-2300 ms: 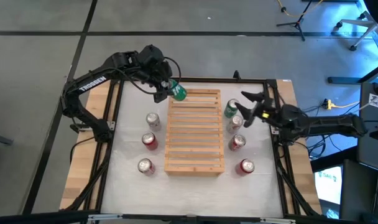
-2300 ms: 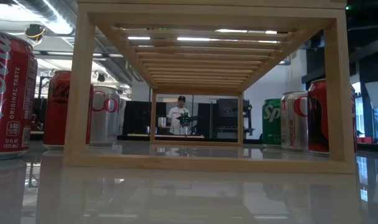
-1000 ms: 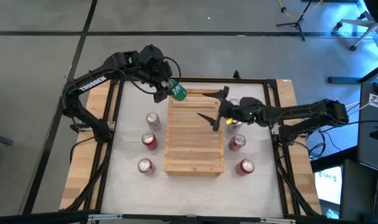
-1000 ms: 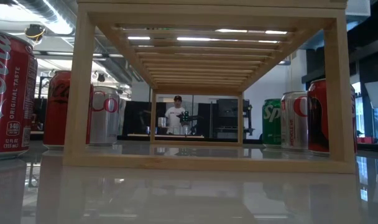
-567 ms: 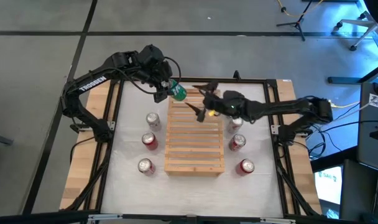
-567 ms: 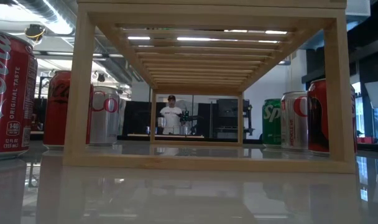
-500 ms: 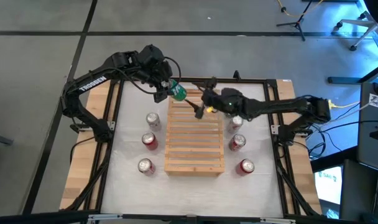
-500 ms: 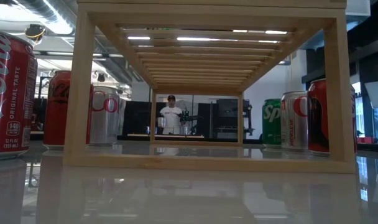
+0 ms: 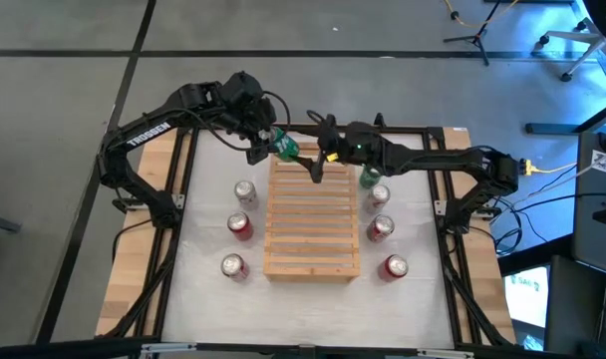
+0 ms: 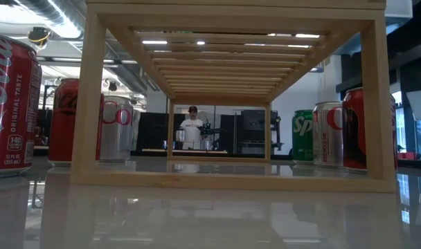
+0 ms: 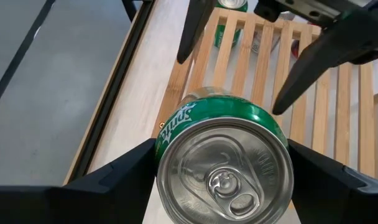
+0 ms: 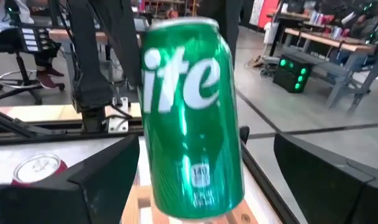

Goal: Place canned beverage on shelf
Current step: Put the left green soda can on the shelf

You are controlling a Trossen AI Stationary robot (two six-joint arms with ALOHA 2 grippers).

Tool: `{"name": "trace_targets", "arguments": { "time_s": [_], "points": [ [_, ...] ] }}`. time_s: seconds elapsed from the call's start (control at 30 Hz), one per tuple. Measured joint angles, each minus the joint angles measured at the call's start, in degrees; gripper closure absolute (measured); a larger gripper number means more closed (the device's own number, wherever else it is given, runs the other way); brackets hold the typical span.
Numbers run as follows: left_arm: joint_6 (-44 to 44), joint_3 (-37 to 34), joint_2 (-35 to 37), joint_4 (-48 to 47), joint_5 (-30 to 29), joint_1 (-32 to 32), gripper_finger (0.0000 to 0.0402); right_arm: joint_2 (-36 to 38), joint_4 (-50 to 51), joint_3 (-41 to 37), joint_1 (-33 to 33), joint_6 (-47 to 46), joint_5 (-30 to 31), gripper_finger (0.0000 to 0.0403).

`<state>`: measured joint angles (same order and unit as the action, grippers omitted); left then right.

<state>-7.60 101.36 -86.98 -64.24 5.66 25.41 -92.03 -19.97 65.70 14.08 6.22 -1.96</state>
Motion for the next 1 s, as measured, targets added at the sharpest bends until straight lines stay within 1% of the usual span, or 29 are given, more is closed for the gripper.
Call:
{"name": "trace_targets", "arguments": {
  "time_s": [0.1,0.23,0.53,1.0],
  "points": [
    [0.00,0.00,0.00,0.01,0.01,-0.08,0.0113,-0.09,-1.15,0.01,-0.01,0.05,-0.40,0.0036],
    [0.00,0.00,0.00,0.25,-0.03,-0.76,0.0113,-0.95,-1.52,0.06,-0.01,0.22,-3.64,0.0036],
    [-0.39,0.00,0.00,0.87,-0.14,-3.77,0.0113,-4.76,-5.80,0.01,-0.20,0.25,-3.15,0.0036],
    [-0.29,0.00,0.00,2.66,-0.13,-5.38,0.0113,-4.74,-6.01,0.01,-0.23,-0.07,-5.42,0.0036]
  ]
}}
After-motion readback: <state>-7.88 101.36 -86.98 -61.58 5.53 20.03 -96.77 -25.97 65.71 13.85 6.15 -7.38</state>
